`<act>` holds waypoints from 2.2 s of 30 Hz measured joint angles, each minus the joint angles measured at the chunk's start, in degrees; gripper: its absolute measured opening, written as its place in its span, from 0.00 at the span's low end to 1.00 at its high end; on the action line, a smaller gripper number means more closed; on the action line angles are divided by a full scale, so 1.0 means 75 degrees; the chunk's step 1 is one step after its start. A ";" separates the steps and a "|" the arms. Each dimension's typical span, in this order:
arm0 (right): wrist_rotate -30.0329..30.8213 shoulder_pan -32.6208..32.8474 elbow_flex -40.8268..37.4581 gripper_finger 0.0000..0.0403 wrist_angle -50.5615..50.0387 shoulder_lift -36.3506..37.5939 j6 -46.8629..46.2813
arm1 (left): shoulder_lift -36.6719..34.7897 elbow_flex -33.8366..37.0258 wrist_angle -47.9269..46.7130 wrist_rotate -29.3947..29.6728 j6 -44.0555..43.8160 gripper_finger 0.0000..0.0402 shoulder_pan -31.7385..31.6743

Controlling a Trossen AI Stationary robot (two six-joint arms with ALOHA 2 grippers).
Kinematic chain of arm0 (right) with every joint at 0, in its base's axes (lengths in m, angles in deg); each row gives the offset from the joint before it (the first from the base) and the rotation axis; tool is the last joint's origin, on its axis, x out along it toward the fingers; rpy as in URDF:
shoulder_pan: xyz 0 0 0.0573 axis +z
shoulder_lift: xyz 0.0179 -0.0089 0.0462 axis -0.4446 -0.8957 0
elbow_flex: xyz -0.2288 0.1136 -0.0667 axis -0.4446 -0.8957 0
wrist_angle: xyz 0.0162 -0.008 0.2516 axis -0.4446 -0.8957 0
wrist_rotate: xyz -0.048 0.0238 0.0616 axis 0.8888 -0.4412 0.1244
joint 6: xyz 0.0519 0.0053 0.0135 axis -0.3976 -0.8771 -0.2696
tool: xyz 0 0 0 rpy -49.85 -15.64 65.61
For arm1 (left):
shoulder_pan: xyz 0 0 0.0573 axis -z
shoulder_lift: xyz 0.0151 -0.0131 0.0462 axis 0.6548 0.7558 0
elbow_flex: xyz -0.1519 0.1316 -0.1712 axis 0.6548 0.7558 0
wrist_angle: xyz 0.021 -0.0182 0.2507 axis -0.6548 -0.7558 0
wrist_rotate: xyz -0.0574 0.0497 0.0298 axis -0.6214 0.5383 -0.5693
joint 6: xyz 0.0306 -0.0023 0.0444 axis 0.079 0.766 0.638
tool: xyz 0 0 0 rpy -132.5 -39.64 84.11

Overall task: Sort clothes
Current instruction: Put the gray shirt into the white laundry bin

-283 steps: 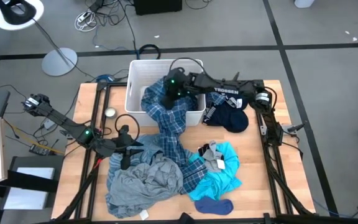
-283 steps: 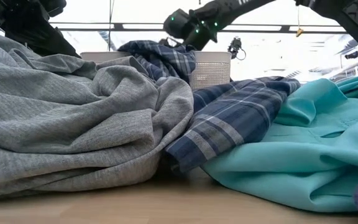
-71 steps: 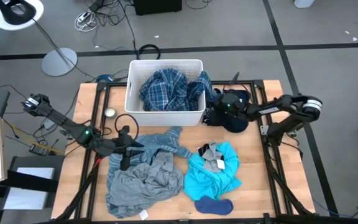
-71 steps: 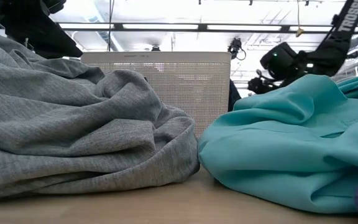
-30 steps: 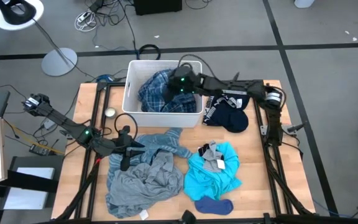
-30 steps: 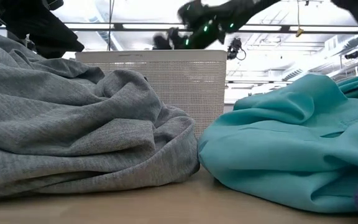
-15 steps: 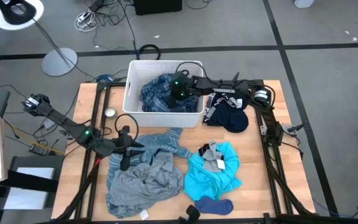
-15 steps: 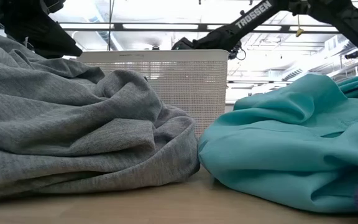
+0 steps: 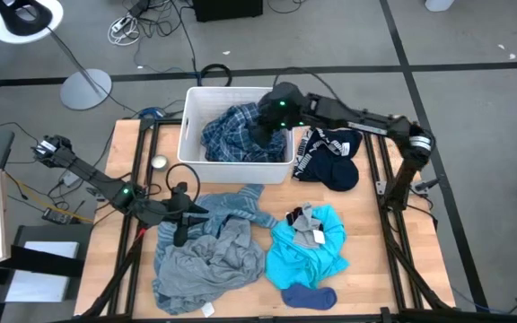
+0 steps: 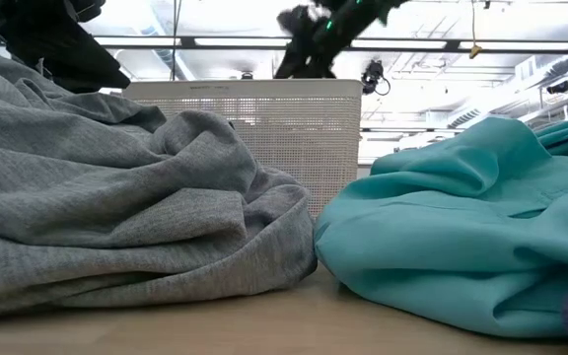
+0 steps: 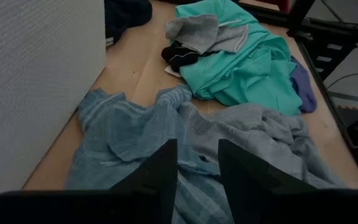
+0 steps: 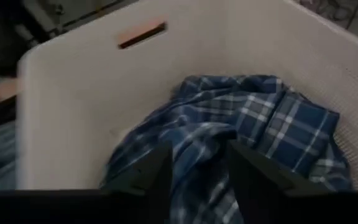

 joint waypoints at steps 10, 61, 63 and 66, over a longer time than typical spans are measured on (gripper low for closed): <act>0.1570 0.1587 -0.1476 0.37 -0.0904 0.1919 0.0273 | 0.0000 0.0003 0.0324 -0.0696 -0.0325 0.30 0.0000; 0.8584 0.8364 -0.9457 0.33 0.8675 0.3849 -0.3104 | 0.4630 -0.5637 -0.4727 -0.1364 -0.1997 0.01 0.0865; 0.8595 0.8363 -0.9457 0.33 0.8686 0.3849 -0.2997 | 0.4464 -0.6306 -0.4659 -0.1041 -0.1220 0.00 0.0669; 0.8637 0.8315 -0.9454 0.33 0.8712 0.3849 -0.2906 | 0.4383 -0.7281 -0.4837 -0.0527 0.0039 0.00 0.0264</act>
